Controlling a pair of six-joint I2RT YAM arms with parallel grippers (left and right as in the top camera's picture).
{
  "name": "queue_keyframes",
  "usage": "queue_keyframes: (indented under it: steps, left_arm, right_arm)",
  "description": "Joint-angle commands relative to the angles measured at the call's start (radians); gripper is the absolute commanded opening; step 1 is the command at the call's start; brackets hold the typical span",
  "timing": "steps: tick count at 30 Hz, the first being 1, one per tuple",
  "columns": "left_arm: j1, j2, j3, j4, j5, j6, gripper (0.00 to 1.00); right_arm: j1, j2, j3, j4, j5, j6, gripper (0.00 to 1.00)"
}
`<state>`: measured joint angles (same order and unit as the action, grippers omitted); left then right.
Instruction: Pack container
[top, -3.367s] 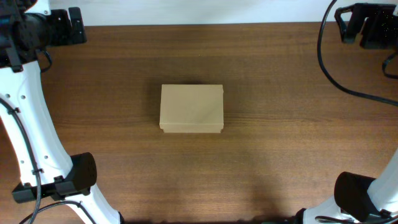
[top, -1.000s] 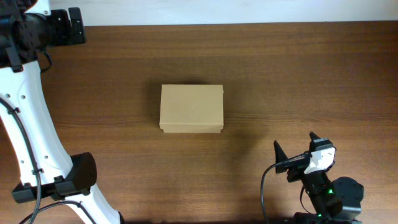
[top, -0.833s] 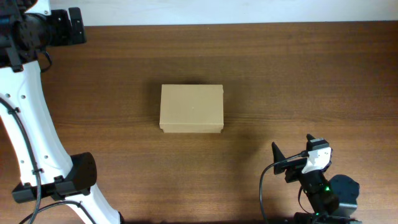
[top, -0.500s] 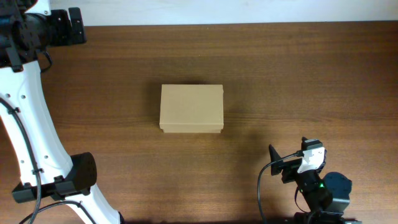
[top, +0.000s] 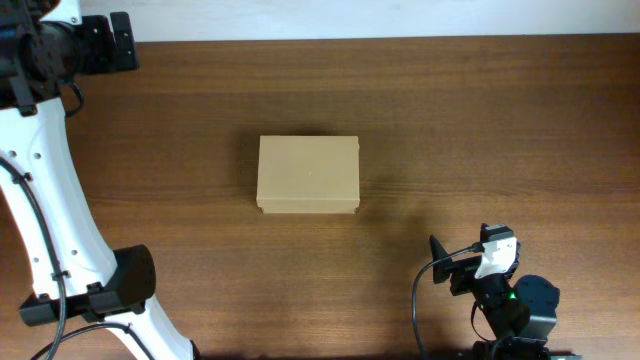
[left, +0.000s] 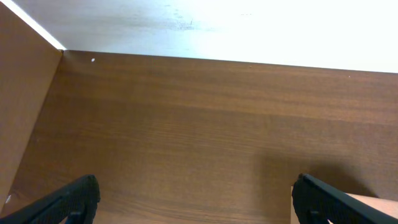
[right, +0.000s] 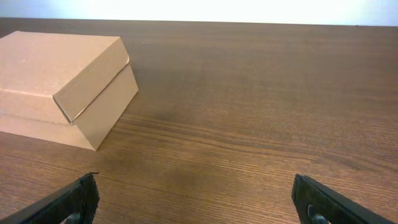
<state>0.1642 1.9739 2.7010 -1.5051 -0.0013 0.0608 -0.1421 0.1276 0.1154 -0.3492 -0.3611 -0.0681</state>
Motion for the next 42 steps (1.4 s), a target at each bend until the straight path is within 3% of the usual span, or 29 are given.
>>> queue_keyframes:
  steps: [1, 29, 32, 42]
  left_arm:
    - [0.002, 0.003, -0.001, 0.002, -0.006, 0.012, 1.0]
    - [0.002, -0.063, -0.06, 0.002, -0.006, 0.012, 1.0]
    - [0.002, -0.165, -0.2, 0.013, -0.007, 0.013, 1.0]
    - [0.002, -0.655, -1.006, 0.601, -0.044, 0.023, 1.0]
  right_arm:
    - [0.005, -0.011, -0.01, 0.006, -0.009, -0.003, 0.99]
    - [0.005, -0.011, -0.01, 0.006, -0.009, -0.003, 0.99]
    - [0.005, -0.011, -0.01, 0.006, -0.009, -0.003, 0.99]
    - [0.005, -0.011, -0.01, 0.006, -0.009, -0.003, 0.99]
